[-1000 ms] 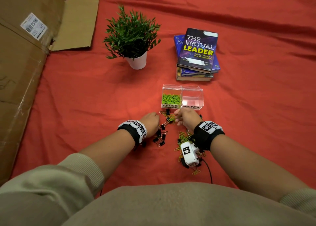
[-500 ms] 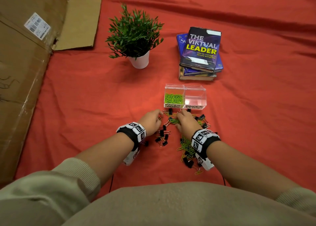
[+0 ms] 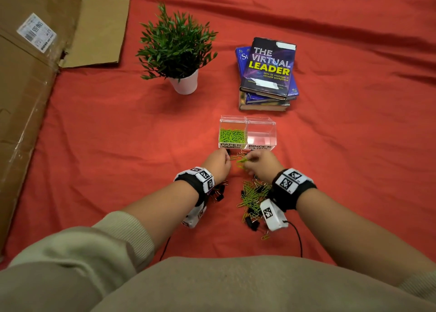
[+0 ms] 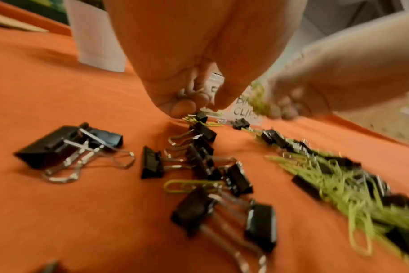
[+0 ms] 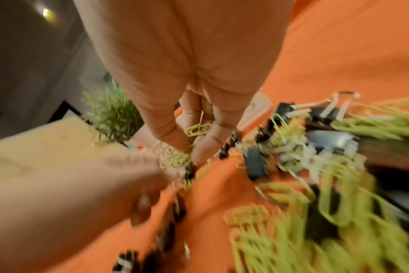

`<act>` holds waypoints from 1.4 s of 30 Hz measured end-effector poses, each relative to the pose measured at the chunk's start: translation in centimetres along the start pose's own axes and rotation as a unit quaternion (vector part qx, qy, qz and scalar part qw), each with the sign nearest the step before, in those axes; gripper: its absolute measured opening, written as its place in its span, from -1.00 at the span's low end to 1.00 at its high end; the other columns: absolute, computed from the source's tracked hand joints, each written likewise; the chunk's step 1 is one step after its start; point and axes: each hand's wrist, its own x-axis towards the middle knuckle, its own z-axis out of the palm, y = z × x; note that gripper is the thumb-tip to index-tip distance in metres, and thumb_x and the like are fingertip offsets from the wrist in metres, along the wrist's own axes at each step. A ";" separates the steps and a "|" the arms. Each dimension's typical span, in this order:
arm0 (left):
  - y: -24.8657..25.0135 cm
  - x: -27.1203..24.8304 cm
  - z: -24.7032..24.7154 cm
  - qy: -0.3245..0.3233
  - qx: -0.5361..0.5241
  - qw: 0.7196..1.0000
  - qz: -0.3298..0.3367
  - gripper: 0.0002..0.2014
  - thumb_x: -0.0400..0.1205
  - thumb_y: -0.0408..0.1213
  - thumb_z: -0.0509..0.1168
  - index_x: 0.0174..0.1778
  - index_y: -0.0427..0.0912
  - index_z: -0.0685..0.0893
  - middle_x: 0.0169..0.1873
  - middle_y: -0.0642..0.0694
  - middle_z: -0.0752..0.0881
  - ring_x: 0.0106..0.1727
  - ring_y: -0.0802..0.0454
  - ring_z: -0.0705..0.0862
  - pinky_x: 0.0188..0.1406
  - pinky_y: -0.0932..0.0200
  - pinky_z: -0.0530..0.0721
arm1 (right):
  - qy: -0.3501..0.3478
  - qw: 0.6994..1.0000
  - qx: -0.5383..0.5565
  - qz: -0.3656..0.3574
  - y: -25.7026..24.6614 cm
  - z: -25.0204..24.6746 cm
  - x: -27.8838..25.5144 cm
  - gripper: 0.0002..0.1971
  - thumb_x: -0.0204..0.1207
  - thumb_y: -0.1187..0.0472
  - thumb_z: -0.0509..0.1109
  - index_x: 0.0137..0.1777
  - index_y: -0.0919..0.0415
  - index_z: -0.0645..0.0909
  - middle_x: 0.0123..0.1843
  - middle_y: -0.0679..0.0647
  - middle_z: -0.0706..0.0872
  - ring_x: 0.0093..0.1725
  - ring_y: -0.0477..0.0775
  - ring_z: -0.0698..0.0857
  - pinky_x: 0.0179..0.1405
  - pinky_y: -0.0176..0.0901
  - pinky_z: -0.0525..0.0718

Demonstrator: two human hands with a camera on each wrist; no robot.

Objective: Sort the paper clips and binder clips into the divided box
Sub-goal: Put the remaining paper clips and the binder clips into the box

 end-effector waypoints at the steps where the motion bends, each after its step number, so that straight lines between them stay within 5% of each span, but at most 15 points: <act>1: -0.4 0.1 0.2 -0.005 0.021 1.000 0.000 -0.89 0.64 -0.33 0.18 0.01 -0.27 0.55 -0.04 -0.24 0.66 -0.01 -0.21 0.62 -0.04 0.02 0.52 | 0.007 1.000 0.025 0.000 -0.7 -0.7 0.3 -0.94 0.49 0.31 0.43 -0.09 0.27 0.69 -0.34 0.09 0.71 -0.45 -0.05 0.61 -0.58 -0.36 0.51; 5: -1.9 -0.4 0.1 -0.018 0.058 0.998 -0.011 -0.87 0.60 -0.33 0.23 0.03 -0.24 0.53 0.03 -0.23 0.66 0.07 -0.22 0.63 0.04 0.00 0.56 | 0.042 0.997 0.052 -0.033 -3.9 -2.7 2.1 -0.94 0.49 0.35 0.41 -0.17 0.20 0.65 -0.32 0.09 0.68 -0.41 0.00 0.60 -0.46 -0.26 0.62; 8: -2.3 -0.7 -0.2 -0.027 0.070 0.997 -0.009 -0.86 0.53 -0.37 0.21 0.00 -0.21 0.54 0.00 -0.22 0.67 0.04 -0.21 0.63 0.00 0.01 0.56 | 0.071 0.995 -0.028 -0.062 -5.6 -2.8 3.4 -0.90 0.50 0.31 0.39 -0.01 0.28 0.66 -0.20 0.15 0.69 -0.35 0.04 0.63 -0.28 -0.17 0.61; 12: -2.0 -0.5 -0.5 -0.021 0.092 0.995 0.036 -0.77 0.51 -0.36 0.19 0.08 -0.12 0.54 0.05 -0.20 0.67 0.09 -0.22 0.64 0.05 -0.05 0.63 | 0.090 0.975 -0.167 -0.115 -6.5 -2.4 3.4 -0.69 0.54 0.31 0.29 0.27 0.29 0.63 0.18 0.23 0.72 0.14 0.18 0.70 0.17 -0.09 0.63; 15: -1.9 -0.1 -0.5 -0.015 0.121 0.990 0.063 -0.68 0.53 -0.35 0.19 0.19 -0.03 0.55 0.10 -0.21 0.65 0.13 -0.25 0.64 0.07 -0.11 0.64 | 0.108 0.960 -0.194 -0.170 -5.3 -1.3 2.7 -0.73 0.52 0.34 0.25 0.16 0.27 0.68 0.18 0.24 0.69 0.10 0.22 0.70 0.21 0.03 0.65; 18: -2.2 0.1 -0.5 -0.010 0.126 0.990 0.060 -0.68 0.57 -0.35 0.17 0.23 -0.02 0.57 0.13 -0.23 0.64 0.14 -0.27 0.65 0.09 -0.12 0.64 | 0.047 0.953 -0.254 -0.159 -3.4 0.4 2.0 -0.75 0.53 0.32 0.23 0.09 0.26 0.71 0.10 0.23 0.70 0.07 0.24 0.70 0.12 0.03 0.67; 23: -2.4 0.4 -0.4 -0.003 0.144 0.988 0.058 -0.72 0.57 -0.40 0.18 0.18 -0.12 0.60 0.16 -0.21 0.65 0.16 -0.26 0.65 0.10 -0.10 0.65 | -0.036 0.935 -0.329 -0.123 -0.9 2.9 1.9 -0.60 0.56 0.41 0.15 0.38 0.28 0.53 0.42 0.32 0.42 0.33 0.34 0.56 0.34 0.07 0.56; 28: -2.9 0.6 -0.3 -0.014 0.175 0.982 0.069 -0.80 0.56 -0.44 0.20 0.05 -0.20 0.61 0.09 -0.21 0.66 0.14 -0.25 0.66 0.09 -0.09 0.63 | -0.016 0.921 -0.360 -0.149 0.1 3.5 1.3 -0.77 0.58 0.41 0.15 0.17 0.43 0.52 0.18 0.29 0.51 0.23 0.32 0.56 0.10 0.10 0.59; 34: -3.3 0.7 -0.9 -0.006 0.185 0.981 0.066 -0.77 0.60 -0.28 0.31 0.17 -0.16 0.58 0.11 -0.19 0.63 0.15 -0.25 0.65 0.09 -0.12 0.66 | -0.026 0.925 -0.356 -0.133 0.0 3.6 0.7 -0.74 0.61 0.30 0.18 0.21 0.44 0.51 0.22 0.30 0.56 0.25 0.28 0.56 0.18 0.04 0.53; 39: -2.5 -0.1 -0.9 -0.020 0.318 0.944 0.088 -0.74 0.61 -0.47 0.18 0.23 -0.33 0.49 0.18 -0.28 0.56 0.22 -0.29 0.60 0.10 -0.14 0.59 | -0.021 0.994 -0.101 -0.036 0.3 2.6 0.1 -0.79 0.56 0.33 0.21 0.10 0.21 0.62 -0.15 0.11 0.70 -0.19 0.09 0.68 -0.25 -0.15 0.60; 42: -1.8 -0.4 -0.7 -0.016 0.358 0.930 0.084 -0.69 0.63 -0.52 0.05 0.30 -0.39 0.43 0.23 -0.32 0.53 0.26 -0.29 0.58 0.15 -0.13 0.58 | -0.062 0.992 0.094 0.053 0.1 1.4 -0.4 -0.75 0.58 0.39 0.15 0.05 0.16 0.63 -0.36 0.09 0.63 -0.44 0.01 0.58 -0.45 -0.23 0.57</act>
